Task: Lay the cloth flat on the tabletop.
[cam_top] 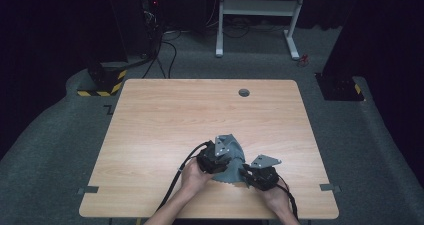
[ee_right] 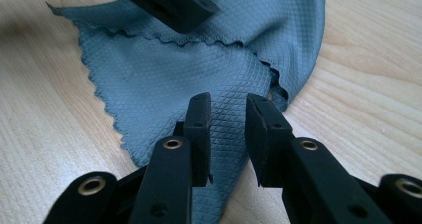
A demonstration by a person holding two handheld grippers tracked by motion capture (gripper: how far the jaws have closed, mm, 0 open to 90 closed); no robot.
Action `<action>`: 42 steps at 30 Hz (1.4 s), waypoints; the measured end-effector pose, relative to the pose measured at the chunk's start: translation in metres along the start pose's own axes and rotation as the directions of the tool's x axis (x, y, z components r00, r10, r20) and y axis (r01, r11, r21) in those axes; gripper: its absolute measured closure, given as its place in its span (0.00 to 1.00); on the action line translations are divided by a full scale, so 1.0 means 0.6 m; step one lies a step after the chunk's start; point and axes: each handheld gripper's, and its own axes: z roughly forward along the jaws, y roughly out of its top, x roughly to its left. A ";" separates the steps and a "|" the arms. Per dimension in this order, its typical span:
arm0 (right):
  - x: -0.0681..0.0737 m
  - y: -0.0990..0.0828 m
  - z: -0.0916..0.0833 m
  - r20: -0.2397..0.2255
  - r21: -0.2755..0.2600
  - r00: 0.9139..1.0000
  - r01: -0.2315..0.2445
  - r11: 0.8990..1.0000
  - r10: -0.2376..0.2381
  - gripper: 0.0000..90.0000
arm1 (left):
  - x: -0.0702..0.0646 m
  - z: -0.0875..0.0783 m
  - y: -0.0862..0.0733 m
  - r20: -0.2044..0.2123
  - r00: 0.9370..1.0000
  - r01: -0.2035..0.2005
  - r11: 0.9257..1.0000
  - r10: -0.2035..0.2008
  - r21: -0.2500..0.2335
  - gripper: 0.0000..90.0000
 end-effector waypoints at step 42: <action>0.009 0.003 -0.008 -0.010 0.031 0.995 0.097 0.995 -0.096 0.88 | 0.138 -0.071 -0.128 -0.105 0.942 0.317 0.948 -0.317 -0.023 0.69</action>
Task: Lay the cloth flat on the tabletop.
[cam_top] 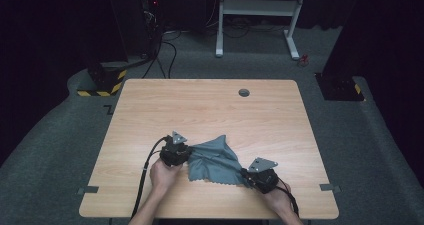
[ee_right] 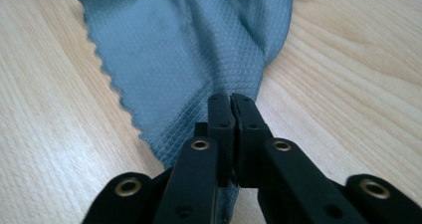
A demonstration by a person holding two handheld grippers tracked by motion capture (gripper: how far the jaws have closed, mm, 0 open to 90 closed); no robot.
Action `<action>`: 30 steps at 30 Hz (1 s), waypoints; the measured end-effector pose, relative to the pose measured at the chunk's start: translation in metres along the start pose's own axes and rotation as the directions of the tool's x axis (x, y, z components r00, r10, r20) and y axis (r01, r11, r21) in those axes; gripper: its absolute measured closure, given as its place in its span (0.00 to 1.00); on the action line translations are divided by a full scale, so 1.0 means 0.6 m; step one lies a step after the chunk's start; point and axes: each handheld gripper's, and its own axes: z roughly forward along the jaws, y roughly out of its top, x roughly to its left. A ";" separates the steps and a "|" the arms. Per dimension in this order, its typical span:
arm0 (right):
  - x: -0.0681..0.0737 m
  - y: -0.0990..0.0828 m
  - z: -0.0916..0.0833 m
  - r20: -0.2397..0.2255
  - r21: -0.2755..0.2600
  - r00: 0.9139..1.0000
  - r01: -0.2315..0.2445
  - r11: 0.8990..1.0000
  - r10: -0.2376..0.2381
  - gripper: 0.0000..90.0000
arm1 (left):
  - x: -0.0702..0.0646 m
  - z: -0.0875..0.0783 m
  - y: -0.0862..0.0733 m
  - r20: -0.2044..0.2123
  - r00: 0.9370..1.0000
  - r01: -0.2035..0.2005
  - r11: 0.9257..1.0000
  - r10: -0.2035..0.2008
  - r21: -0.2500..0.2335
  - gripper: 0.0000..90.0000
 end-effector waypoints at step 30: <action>0.021 0.156 0.057 -0.094 -0.031 0.995 0.040 0.999 -0.042 1.00 | -0.031 -0.027 -0.071 -0.028 0.999 -0.020 0.998 0.019 -0.060 0.40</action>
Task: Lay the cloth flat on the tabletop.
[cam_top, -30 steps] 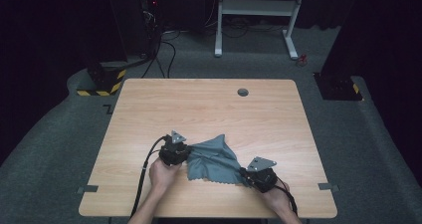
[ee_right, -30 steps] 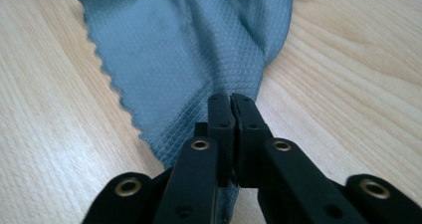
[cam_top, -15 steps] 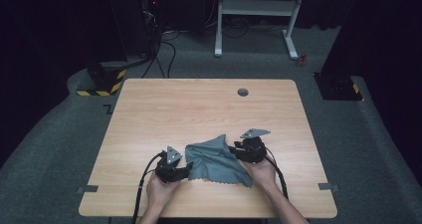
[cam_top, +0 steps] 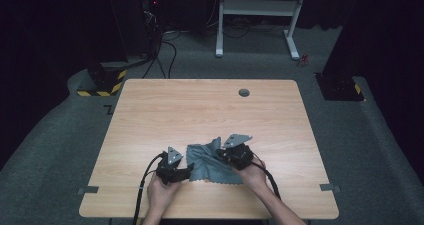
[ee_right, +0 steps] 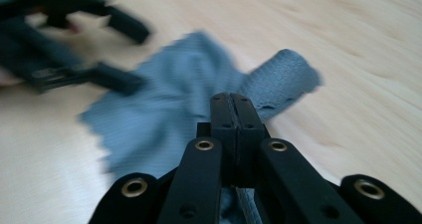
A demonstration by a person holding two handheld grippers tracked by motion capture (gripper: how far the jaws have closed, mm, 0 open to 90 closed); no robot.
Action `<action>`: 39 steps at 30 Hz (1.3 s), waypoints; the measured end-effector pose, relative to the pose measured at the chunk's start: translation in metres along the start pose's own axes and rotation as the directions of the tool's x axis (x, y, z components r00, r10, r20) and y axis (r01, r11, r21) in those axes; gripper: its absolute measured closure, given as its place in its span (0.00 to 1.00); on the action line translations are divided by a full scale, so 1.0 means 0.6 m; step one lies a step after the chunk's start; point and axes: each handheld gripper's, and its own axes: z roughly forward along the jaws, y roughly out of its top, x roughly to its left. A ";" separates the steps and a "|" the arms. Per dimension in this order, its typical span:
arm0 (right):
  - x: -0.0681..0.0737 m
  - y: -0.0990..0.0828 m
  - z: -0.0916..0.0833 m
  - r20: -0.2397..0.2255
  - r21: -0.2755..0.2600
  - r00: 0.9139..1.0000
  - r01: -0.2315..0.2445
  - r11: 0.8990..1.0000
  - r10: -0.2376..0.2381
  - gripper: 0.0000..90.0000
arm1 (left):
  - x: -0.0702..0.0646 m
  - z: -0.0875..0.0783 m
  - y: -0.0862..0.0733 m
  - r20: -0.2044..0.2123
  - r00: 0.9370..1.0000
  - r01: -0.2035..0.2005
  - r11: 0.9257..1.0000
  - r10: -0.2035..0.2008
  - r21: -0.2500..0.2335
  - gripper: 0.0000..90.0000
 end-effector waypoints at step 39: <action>-0.063 0.004 -0.011 0.189 -0.017 0.976 -0.102 0.995 0.104 1.00 | -0.001 0.000 0.000 0.002 1.000 0.000 1.000 0.000 -0.001 0.39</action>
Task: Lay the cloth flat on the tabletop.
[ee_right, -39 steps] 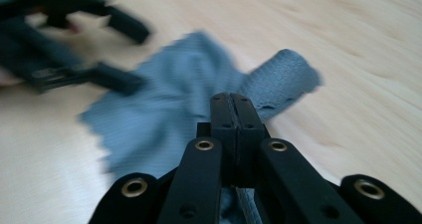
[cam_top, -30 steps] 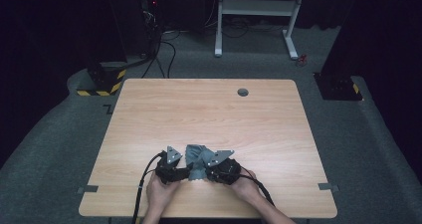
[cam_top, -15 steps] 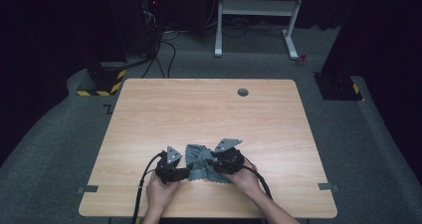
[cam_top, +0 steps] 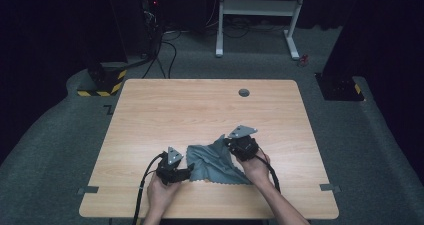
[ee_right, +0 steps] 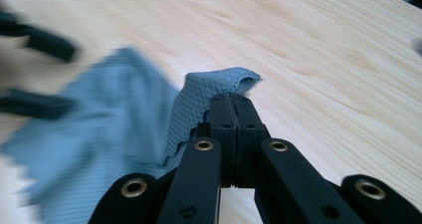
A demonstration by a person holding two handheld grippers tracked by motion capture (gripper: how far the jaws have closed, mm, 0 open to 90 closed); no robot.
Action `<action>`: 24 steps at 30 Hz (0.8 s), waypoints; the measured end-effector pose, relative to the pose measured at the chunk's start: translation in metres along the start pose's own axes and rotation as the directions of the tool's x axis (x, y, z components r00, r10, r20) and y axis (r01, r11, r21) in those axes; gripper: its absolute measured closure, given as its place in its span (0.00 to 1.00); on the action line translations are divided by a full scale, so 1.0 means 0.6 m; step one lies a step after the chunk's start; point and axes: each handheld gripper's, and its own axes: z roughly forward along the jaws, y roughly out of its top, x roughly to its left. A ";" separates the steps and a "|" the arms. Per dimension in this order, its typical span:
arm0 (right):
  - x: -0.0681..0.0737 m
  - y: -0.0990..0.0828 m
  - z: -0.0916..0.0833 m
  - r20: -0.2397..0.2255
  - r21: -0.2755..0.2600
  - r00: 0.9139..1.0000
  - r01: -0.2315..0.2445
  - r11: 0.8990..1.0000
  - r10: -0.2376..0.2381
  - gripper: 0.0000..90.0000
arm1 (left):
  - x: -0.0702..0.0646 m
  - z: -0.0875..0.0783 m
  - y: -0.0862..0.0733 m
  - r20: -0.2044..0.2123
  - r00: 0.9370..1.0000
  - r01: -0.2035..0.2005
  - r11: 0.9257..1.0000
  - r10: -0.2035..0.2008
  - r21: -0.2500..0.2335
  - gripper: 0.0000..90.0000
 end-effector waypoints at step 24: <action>0.029 -0.084 -0.003 -0.069 0.041 0.998 -0.001 0.999 0.004 0.83 | -0.069 0.036 0.086 0.138 0.953 -0.272 0.962 0.270 -0.004 0.66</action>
